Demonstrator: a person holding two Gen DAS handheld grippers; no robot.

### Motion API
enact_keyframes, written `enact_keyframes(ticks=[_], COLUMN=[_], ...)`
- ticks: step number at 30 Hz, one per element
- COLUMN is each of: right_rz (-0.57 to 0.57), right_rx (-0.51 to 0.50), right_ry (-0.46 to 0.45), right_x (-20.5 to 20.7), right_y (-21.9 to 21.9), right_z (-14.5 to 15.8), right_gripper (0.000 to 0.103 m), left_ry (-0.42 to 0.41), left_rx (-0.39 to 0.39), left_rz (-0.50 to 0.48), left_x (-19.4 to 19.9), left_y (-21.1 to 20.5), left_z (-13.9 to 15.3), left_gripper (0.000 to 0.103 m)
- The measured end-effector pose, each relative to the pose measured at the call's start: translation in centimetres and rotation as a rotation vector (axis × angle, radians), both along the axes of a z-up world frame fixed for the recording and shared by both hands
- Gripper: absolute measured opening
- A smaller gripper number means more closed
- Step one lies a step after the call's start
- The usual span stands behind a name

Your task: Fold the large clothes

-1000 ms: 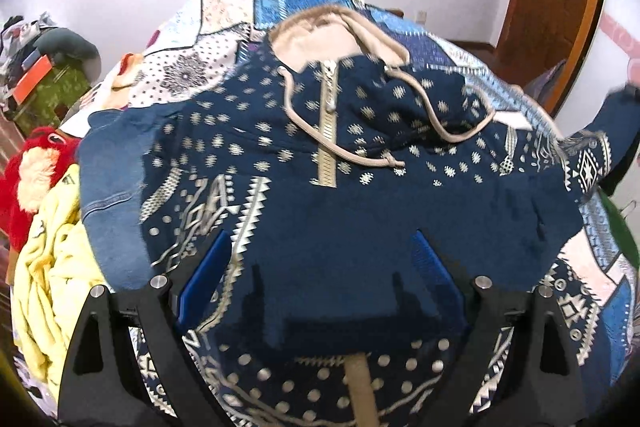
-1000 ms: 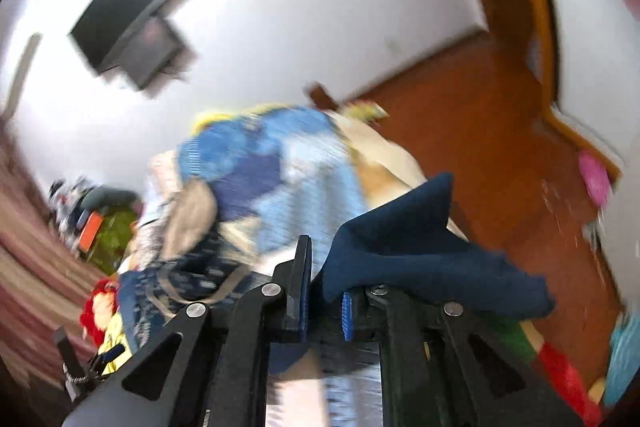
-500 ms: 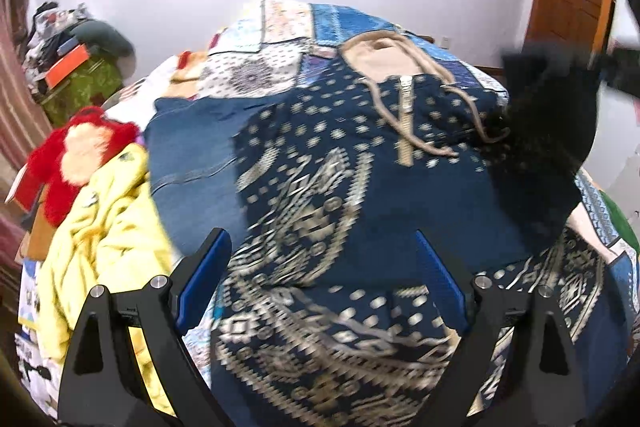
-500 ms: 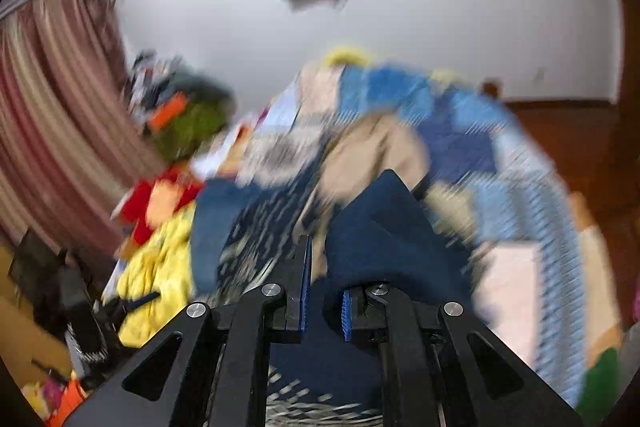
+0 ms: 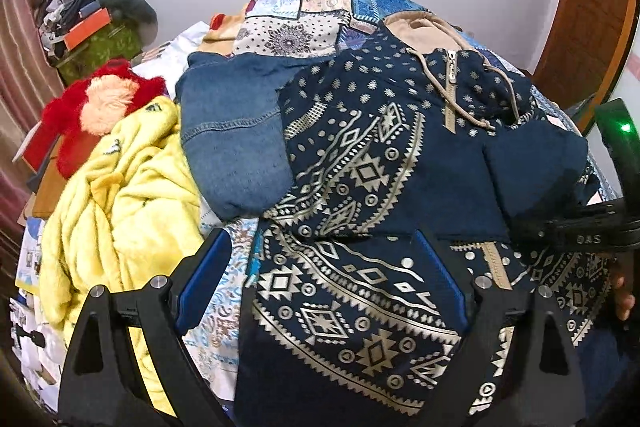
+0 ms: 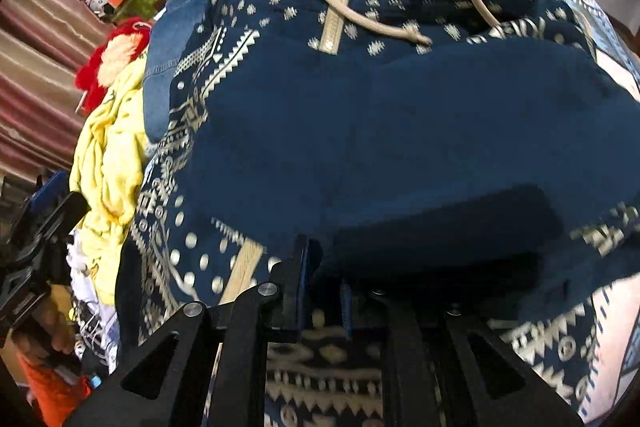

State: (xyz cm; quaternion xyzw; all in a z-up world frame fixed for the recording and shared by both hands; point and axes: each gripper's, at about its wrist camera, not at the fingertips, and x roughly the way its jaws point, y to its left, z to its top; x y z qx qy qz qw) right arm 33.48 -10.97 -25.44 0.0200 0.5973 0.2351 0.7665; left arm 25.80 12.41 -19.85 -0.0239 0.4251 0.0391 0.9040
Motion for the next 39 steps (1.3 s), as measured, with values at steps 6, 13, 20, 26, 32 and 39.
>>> enact_keyframes(ticks=[6, 13, 20, 26, 32, 39], right_rz=[0.053, 0.017, -0.141, -0.255, -0.317, -0.331], right_rx=[0.033, 0.086, 0.020, -0.057, -0.047, -0.035], right_ry=[0.042, -0.079, -0.277, -0.309, -0.266, -0.239], right_x=[-2.2, -4.6, -5.6, -5.7, -5.5, -4.7], right_y=[-2.7, -7.9, -16.4, -23.3, -26.9, -27.7], right_z=[1.7, 5.6, 9.4, 8.8, 6.7, 5.2], right_gripper=[0.010, 0.010, 0.010, 0.010, 0.010, 0.010], left_ry=[-0.008, -0.038, -0.034, 0.006, 0.106, 0.149], left_rx=[0.002, 0.034, 0.050, 0.077, 0.132, 0.076], left_rz=[-0.044, -0.142, -0.304, -0.428, -0.479, -0.472], left_x=[0.0, 0.9, 4.3, 8.0, 12.3, 15.6], left_y=[-2.3, -6.8, -14.8, -22.8, -28.4, -29.8], left_z=[1.0, 3.3, 4.5, 2.9, -1.2, -2.8], left_gripper=[0.092, 0.092, 0.092, 0.092, 0.082, 0.025])
